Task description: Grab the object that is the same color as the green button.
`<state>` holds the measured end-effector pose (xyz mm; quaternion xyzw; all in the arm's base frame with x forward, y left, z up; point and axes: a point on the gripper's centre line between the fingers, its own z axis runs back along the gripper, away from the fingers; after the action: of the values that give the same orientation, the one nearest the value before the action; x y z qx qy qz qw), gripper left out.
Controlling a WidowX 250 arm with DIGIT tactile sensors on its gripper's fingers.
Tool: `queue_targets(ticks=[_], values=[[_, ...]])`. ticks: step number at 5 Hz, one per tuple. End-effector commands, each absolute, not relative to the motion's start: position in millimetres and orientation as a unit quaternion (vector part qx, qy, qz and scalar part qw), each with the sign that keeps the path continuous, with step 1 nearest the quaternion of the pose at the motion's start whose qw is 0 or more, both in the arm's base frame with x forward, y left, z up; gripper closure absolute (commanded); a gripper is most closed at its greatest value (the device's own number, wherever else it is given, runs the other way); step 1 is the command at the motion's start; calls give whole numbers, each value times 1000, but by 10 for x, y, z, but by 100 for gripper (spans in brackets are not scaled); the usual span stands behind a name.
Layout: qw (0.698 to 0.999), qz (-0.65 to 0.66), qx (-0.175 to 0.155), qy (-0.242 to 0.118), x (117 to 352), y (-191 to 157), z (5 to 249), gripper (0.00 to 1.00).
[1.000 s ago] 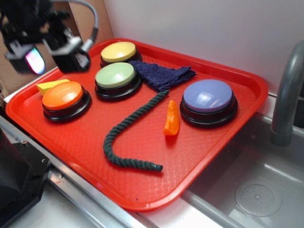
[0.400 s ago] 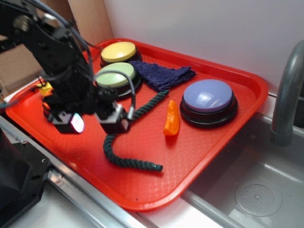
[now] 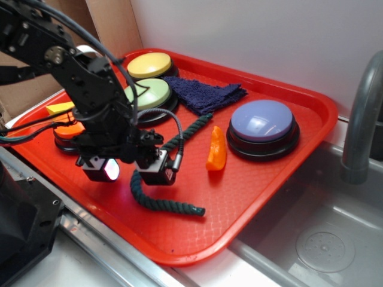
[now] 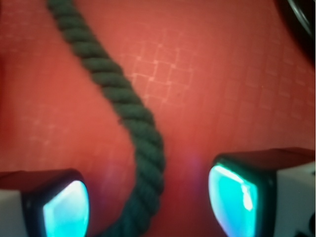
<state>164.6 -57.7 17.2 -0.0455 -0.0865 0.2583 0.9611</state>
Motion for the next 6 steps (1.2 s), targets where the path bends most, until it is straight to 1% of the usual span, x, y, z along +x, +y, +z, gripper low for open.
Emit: queue_targets(ticks=[1,2,3,4,5,6], values=[[961,248,-3,-125,1739,-637,95,0],[962,247,-3,-120,1742,-630,89,54],[961,253,-7,-110,1750,-622,99,85],[963,251,-11,-95,1752,-610,100,100],[968,242,-11,-63,1788,-592,159,100],[971,231,-7,-58,1826,-578,234,100]])
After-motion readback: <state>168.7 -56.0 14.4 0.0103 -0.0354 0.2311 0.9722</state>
